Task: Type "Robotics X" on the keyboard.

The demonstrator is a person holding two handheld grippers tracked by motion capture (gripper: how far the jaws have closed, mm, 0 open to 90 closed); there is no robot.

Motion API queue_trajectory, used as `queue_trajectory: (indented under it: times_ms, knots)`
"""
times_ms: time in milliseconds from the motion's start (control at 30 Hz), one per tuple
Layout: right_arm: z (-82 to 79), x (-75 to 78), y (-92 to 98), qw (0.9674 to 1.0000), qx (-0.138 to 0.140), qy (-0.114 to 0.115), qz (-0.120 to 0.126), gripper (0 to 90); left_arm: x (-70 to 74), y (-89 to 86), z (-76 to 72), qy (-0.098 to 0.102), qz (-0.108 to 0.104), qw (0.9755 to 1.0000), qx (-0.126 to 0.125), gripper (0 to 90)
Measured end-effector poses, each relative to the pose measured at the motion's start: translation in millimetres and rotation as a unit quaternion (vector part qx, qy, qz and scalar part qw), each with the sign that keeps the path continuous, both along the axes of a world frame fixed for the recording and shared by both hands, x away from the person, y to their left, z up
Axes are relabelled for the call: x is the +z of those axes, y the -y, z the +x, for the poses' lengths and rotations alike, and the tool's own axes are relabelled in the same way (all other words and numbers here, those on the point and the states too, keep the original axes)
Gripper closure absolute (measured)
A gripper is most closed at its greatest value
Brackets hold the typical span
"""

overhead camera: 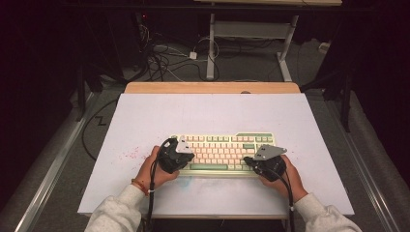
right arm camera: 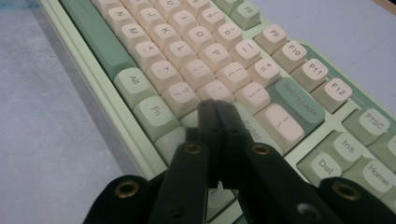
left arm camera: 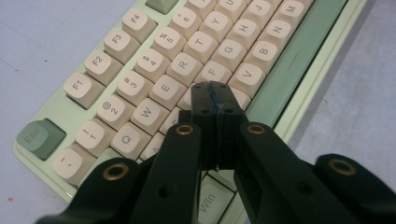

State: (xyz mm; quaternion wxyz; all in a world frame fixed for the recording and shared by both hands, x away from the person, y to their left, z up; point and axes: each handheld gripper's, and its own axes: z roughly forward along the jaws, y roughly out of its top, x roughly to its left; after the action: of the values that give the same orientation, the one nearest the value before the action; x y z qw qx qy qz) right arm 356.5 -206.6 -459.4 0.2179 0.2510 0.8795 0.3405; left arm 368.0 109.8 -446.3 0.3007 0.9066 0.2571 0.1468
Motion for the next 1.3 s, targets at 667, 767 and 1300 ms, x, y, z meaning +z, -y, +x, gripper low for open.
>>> queue_trajectory:
  times_ms: [667,767,1300]
  knots:
    - [0.3,0.2,1.3,1.0000,0.000,-0.003,0.002,90.0,-2.7,3.1,2.2,0.000,0.015,0.9999,-0.007,86.9]
    - [0.3,0.2,1.3,1.0000,0.000,-0.003,0.002,90.0,-3.0,2.9,2.1,0.001,0.014,0.9999,-0.005,86.9]
    - [-0.3,0.1,0.7,1.0000,-0.001,-0.001,0.000,90.0,-4.6,5.8,-0.5,0.009,0.027,0.9996,-0.009,86.7]
